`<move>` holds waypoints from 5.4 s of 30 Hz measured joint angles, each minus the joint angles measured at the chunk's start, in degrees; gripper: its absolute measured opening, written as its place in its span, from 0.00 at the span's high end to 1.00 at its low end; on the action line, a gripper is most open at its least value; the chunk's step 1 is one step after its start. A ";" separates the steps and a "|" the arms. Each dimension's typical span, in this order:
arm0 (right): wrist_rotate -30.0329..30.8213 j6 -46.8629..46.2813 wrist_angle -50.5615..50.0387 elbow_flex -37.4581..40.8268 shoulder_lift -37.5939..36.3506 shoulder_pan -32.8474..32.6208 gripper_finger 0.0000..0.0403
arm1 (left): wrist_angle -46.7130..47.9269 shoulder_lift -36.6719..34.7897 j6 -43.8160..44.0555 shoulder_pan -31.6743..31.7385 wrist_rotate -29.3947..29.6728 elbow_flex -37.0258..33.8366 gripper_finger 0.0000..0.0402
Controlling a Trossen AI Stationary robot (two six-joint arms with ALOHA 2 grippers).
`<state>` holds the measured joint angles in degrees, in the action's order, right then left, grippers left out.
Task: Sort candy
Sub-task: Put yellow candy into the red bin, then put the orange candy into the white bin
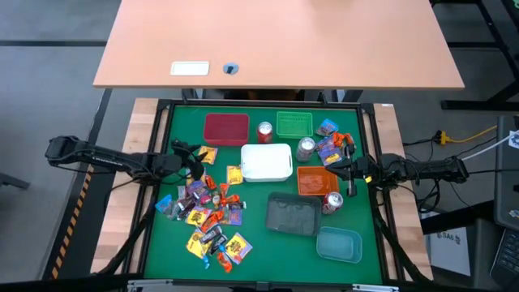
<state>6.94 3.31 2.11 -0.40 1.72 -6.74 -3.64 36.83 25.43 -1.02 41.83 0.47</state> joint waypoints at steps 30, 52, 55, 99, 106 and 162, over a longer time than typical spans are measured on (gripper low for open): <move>0.04 0.00 0.00 0.00 0.00 0.02 0.99 | -0.24 14.52 4.48 5.77 -12.99 0.02 0.80; 0.07 0.00 0.00 0.00 0.00 0.02 0.99 | -0.54 14.55 0.45 5.73 -23.56 10.41 1.00; 0.07 -0.02 0.00 0.00 0.00 0.00 0.99 | -0.69 14.55 -0.98 5.73 -23.50 13.42 1.00; 0.07 0.00 -0.02 0.00 0.00 0.00 0.99 | -8.12 22.04 -10.55 18.36 -8.96 20.00 0.67; 0.07 0.00 -0.02 0.00 0.00 0.02 0.99 | -13.48 22.04 -10.53 17.42 -12.99 20.00 0.64; 0.07 0.00 -0.02 0.00 0.00 0.02 0.99 | 20.61 22.00 47.49 -7.71 -35.44 19.96 0.64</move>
<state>7.01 3.31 2.09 -0.40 1.72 -6.73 16.97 58.83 72.92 -8.73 6.39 20.43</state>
